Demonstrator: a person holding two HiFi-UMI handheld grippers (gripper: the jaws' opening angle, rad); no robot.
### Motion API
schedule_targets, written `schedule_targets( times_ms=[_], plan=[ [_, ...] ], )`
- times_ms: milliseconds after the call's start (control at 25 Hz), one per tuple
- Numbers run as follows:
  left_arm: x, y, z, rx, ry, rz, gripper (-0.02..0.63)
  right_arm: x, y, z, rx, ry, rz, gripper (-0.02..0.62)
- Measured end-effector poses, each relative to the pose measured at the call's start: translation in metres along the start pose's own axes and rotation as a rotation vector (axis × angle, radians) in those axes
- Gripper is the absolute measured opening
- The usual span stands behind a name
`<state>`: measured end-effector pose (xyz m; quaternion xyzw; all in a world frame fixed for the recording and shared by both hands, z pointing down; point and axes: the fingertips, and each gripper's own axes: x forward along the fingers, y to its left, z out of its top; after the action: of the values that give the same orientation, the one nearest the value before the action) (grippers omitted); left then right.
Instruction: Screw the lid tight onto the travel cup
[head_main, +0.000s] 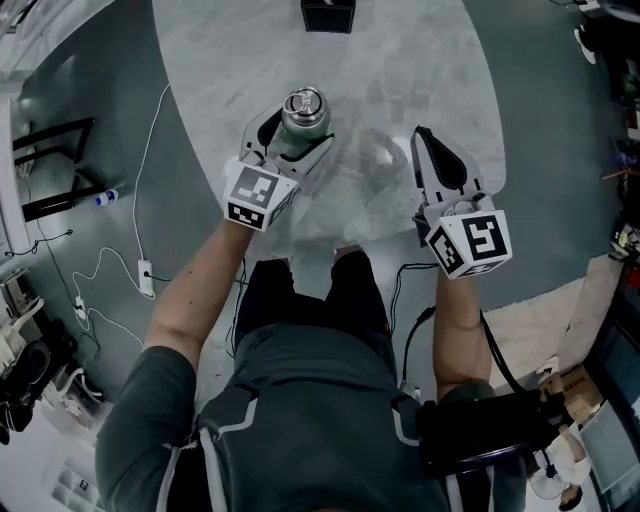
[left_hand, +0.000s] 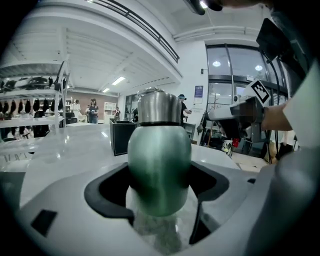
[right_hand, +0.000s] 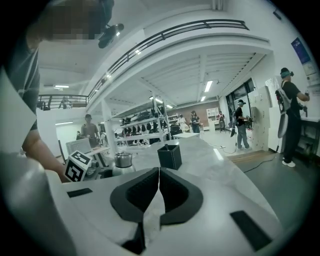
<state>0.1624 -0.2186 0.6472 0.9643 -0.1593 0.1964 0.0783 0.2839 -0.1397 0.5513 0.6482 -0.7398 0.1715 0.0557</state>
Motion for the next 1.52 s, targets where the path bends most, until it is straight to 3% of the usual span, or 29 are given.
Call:
schedule_targets(
  times_ms=[480,680,1320,1520],
  plan=[
    [0.067,0.009,0.004,-0.006,-0.027,0.038,0.371,0.019,-0.051,-0.031,0.018,0.04,-0.089,0.031],
    [0.088,0.014,0.002,0.003,-0.021,0.05,0.371,0.025,-0.058,-0.039,0.011,0.049,-0.072,0.031],
    [0.075,0.023,-0.023,0.068,0.101,0.051,0.371,0.031,-0.034,-0.037,0.019,0.054,-0.052,0.031],
    [0.071,0.023,-0.027,0.056,0.141,0.035,0.373,0.027,-0.02,-0.028,0.003,0.066,-0.034,0.032]
  ],
)
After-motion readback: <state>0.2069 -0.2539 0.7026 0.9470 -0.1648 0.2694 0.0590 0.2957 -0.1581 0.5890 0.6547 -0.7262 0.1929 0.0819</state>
